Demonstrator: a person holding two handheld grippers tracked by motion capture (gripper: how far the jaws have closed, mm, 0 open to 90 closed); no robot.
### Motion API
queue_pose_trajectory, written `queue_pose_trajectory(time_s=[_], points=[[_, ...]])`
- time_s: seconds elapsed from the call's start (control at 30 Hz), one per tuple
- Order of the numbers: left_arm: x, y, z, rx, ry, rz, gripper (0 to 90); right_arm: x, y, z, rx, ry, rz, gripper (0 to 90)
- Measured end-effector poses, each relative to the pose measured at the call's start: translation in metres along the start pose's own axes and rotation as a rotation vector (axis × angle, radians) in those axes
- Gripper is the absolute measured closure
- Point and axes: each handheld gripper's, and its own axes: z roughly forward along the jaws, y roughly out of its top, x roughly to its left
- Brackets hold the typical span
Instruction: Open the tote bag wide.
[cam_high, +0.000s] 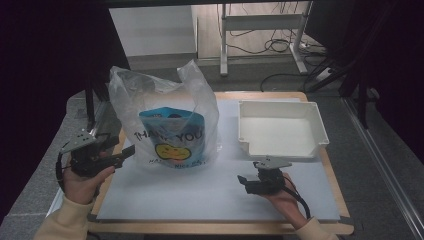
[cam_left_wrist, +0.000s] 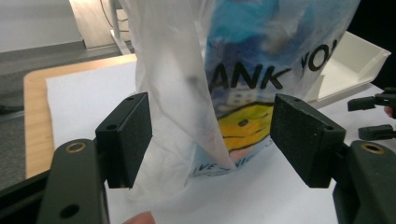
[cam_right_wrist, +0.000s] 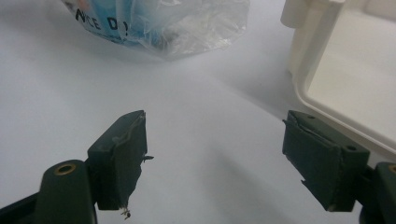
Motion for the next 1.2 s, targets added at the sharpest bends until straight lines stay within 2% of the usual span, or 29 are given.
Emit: queue_pose_trajectory(time_s=[0.23, 0.37, 0.63, 0.9, 1.0, 1.1, 1.13, 1.2], points=[[0.004, 0.018, 0.001, -0.023, 0.027, 0.006, 29.5, 0.0, 0.0, 0.0, 0.003, -0.006, -0.009, 21.9], [0.005, 0.028, 0.003, -0.023, 0.042, 0.022, 33.9, 0.0, 0.0, 0.0, 0.007, -0.009, -0.011, 21.9], [0.01, 0.043, 0.003, -0.048, 0.056, 0.013, 38.1, -0.001, -0.001, 0.001, 0.014, -0.014, -0.015, 21.9], [0.014, 0.059, 0.005, -0.04, 0.06, 0.02, 45.8, 0.0, -0.001, 0.001, 0.019, -0.013, -0.016, 21.9], [0.017, 0.062, 0.007, -0.037, 0.058, 0.014, 52.5, 0.0, -0.001, 0.002, 0.019, -0.015, -0.021, 21.9], [0.019, 0.063, 0.01, -0.035, 0.04, 0.01, 69.4, 0.0, -0.001, 0.002, 0.018, -0.017, -0.023, 21.9], [0.019, 0.063, 0.01, -0.034, 0.032, 0.013, 69.4, 0.0, -0.001, 0.002, 0.018, -0.017, -0.023, 21.9], [0.018, 0.063, 0.011, -0.031, 0.005, 0.021, 82.1, -0.001, -0.001, 0.001, 0.021, -0.019, -0.024, 21.9]])
